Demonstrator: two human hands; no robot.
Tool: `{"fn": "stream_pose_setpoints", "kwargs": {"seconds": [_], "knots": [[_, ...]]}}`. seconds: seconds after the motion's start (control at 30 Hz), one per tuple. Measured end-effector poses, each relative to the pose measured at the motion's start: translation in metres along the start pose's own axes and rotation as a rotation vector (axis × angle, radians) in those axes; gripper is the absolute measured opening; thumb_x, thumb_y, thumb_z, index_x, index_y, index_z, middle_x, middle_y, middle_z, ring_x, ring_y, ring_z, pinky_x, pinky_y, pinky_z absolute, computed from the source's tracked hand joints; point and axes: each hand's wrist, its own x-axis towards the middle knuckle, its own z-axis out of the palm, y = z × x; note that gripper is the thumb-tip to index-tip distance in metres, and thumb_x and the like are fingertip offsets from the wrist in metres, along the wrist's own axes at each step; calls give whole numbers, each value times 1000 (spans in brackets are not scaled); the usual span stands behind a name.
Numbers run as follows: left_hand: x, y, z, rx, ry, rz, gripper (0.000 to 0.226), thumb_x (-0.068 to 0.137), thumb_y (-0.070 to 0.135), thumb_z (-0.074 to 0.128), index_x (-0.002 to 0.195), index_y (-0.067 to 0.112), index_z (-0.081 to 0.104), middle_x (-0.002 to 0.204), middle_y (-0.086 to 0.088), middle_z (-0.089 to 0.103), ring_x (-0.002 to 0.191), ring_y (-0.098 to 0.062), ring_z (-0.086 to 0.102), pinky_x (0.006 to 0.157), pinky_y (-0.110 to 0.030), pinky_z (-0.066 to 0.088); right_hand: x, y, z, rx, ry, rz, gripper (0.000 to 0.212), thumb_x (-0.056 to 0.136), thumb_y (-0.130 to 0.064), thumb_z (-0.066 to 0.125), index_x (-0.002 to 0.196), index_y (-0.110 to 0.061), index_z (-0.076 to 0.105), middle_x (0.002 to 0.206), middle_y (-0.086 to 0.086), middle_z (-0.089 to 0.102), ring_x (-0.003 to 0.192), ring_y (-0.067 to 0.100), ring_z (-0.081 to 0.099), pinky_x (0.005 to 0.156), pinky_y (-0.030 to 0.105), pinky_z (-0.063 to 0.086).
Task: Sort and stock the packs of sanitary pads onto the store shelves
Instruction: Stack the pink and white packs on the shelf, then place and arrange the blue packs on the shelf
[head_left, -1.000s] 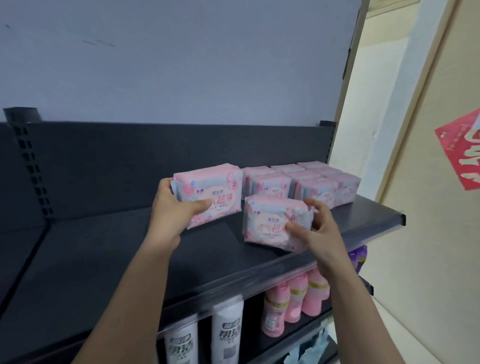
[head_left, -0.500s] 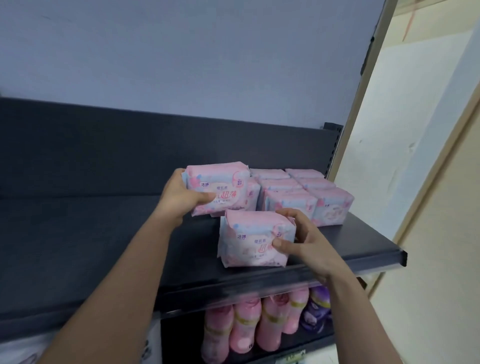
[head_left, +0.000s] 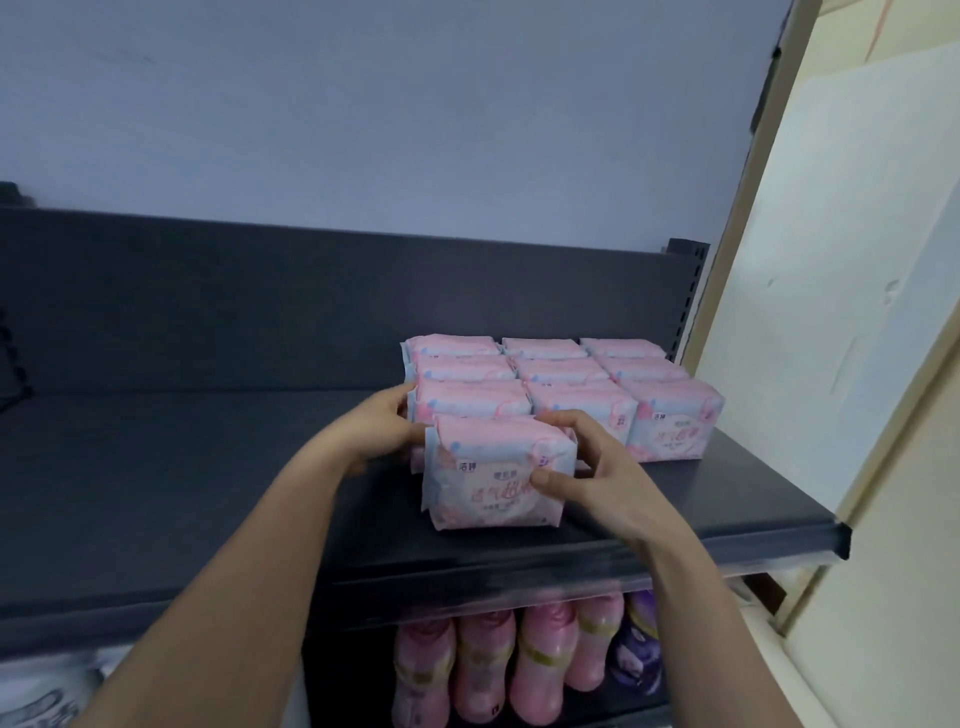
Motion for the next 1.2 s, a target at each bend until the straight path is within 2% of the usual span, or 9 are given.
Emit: {"fn": "stream_pose_setpoints", "kwargs": {"seconds": [0.07, 0.17, 0.3, 0.53, 0.6, 0.77, 0.9, 1.03, 1.2], "knots": [[0, 0, -3, 8, 1, -20, 33, 88, -2, 59, 113, 20, 62, 92, 1, 64, 74, -12, 57, 56, -19, 48, 4, 0, 2, -25, -3, -38, 46, 79, -15, 78, 115, -38, 59, 122, -14, 63, 114, 14, 59, 103, 45, 45], [3, -4, -2, 20, 20, -15, 35, 89, -7, 51, 110, 18, 65, 97, -4, 67, 85, -16, 58, 70, -30, 50, 10, 2, 6, -69, 12, -73, 49, 79, -18, 79, 119, -36, 59, 129, -12, 57, 117, 12, 55, 104, 42, 45], [0, -5, 0, 2, 23, -10, 43, 87, -14, 47, 105, 21, 65, 89, 10, 68, 76, 0, 62, 63, -18, 53, 15, 3, 11, -161, 56, -103, 51, 81, -20, 77, 126, -33, 56, 130, -8, 53, 118, 5, 49, 103, 32, 44], [-9, -13, 1, 79, 10, 12, 48, 93, -9, 47, 127, 22, 57, 108, 15, 65, 99, 3, 58, 79, -14, 52, 9, 2, 16, -343, 97, -141, 57, 84, -24, 72, 135, -33, 48, 128, -13, 46, 112, 3, 46, 99, 31, 45], [-14, -14, 1, 135, 43, 30, 46, 93, -6, 49, 127, 24, 58, 110, 15, 65, 106, -2, 59, 88, -18, 49, 6, -2, 18, -445, 163, -189, 59, 81, -22, 72, 136, -28, 50, 122, -11, 43, 113, 6, 44, 101, 30, 43], [-28, -14, -10, 320, 113, 15, 31, 84, 1, 62, 109, 20, 62, 101, 2, 66, 91, -12, 58, 87, -28, 47, -1, -19, 33, -662, 331, -380, 63, 65, -37, 59, 126, -21, 61, 122, 3, 48, 116, 21, 39, 99, 40, 39], [-51, -10, -35, 509, 236, -36, 61, 87, 13, 68, 143, 13, 44, 136, -1, 55, 124, -16, 52, 105, -26, 37, 2, -45, 62, -618, 443, -555, 53, 69, -40, 54, 112, -13, 68, 118, 9, 58, 111, 29, 50, 90, 41, 41], [-87, -13, -72, 665, 305, -75, 62, 88, 20, 67, 144, 12, 42, 142, -4, 51, 129, -17, 49, 108, -27, 37, 11, -74, 110, -604, 317, -647, 50, 74, -38, 54, 112, -9, 68, 107, 7, 64, 101, 30, 58, 86, 40, 47], [-151, -27, -128, 904, 437, -142, 54, 94, 24, 60, 144, 12, 42, 142, -7, 46, 130, -24, 44, 106, -33, 38, 14, -104, 181, -734, 41, -578, 51, 86, -35, 62, 133, -18, 53, 128, 2, 54, 123, 24, 44, 101, 37, 38]]}}
